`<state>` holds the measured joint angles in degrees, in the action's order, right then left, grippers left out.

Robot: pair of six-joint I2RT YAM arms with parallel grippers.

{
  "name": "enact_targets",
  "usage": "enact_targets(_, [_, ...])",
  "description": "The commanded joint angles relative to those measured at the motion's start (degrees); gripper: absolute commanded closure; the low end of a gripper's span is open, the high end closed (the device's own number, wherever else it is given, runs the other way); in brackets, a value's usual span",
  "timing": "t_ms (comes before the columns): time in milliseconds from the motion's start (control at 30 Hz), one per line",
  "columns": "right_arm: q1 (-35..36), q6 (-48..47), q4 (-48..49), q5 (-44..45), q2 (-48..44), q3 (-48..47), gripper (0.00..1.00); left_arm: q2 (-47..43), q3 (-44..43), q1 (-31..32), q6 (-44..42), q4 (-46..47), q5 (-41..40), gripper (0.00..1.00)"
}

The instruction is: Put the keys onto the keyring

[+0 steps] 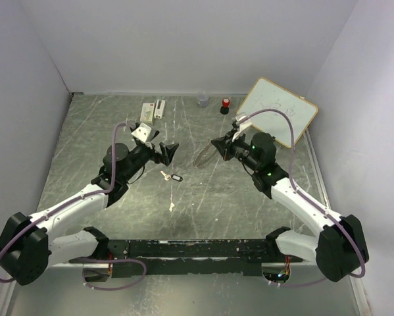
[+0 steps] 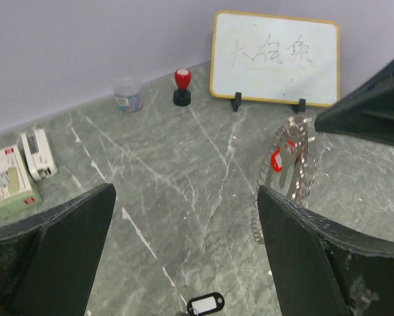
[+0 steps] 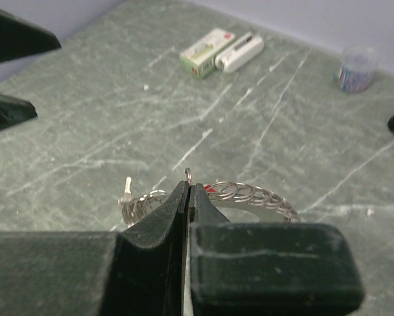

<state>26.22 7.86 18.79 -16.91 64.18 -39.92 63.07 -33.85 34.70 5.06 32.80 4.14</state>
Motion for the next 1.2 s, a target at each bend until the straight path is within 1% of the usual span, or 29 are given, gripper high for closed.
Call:
enact_targets(0, [-0.20, 0.32, 5.01, 0.68, 2.18, 2.14, 1.00, 1.15, 0.19, -0.14, 3.95, 1.46, -5.22, 0.00])
enact_targets(100, [-0.20, 0.49, 5.64, 0.90, 3.80, 2.65, 1.00, 1.37, 0.62, -0.44, 5.25, 1.32, -6.90, 0.00])
enact_targets(267, [-0.20, 1.09, 9.16, 0.70, 6.07, 2.93, 1.00, 1.13, 1.56, -1.27, 6.26, 2.33, -6.97, 0.01])
enact_targets(367, [-0.20, 1.05, 10.94, 0.43, 9.43, 0.65, 1.00, 1.14, 1.63, -1.57, 6.70, 2.21, -7.19, 0.01])
enact_targets(500, [-0.20, 0.36, 13.06, 0.44, 15.36, -4.94, 1.00, 0.87, 1.85, -1.91, 7.21, 2.45, -6.98, 0.02])
enact_targets(600, [-0.20, -0.13, 14.29, 0.74, 17.24, -5.90, 1.00, 0.46, 2.01, -2.14, 7.46, 2.19, -6.89, 0.02])
enact_targets(700, [-0.20, 0.66, 16.36, 0.55, 14.89, -1.52, 1.00, -0.15, 2.47, -2.43, 7.34, 2.20, -6.94, 0.02])
enact_targets(800, [-0.12, 1.38, 13.37, 0.54, 11.37, 3.45, 1.00, -0.18, 2.64, -2.60, 7.35, 2.53, -6.81, 0.02])
enact_targets(933, [0.40, 4.10, 12.93, 0.52, 5.61, 12.77, 1.00, 0.90, 2.49, -2.84, 7.95, 3.07, -6.00, 0.03])
enact_targets(1067, [0.41, 5.05, 11.99, 0.60, 3.39, 18.82, 1.00, 1.96, 2.30, -3.05, 8.59, 3.66, -4.53, 0.03])
enact_targets(1167, [0.49, 6.12, 12.49, 0.92, 1.71, 21.55, 1.00, 2.06, 2.34, -3.14, 8.87, 3.79, -4.18, 0.04])
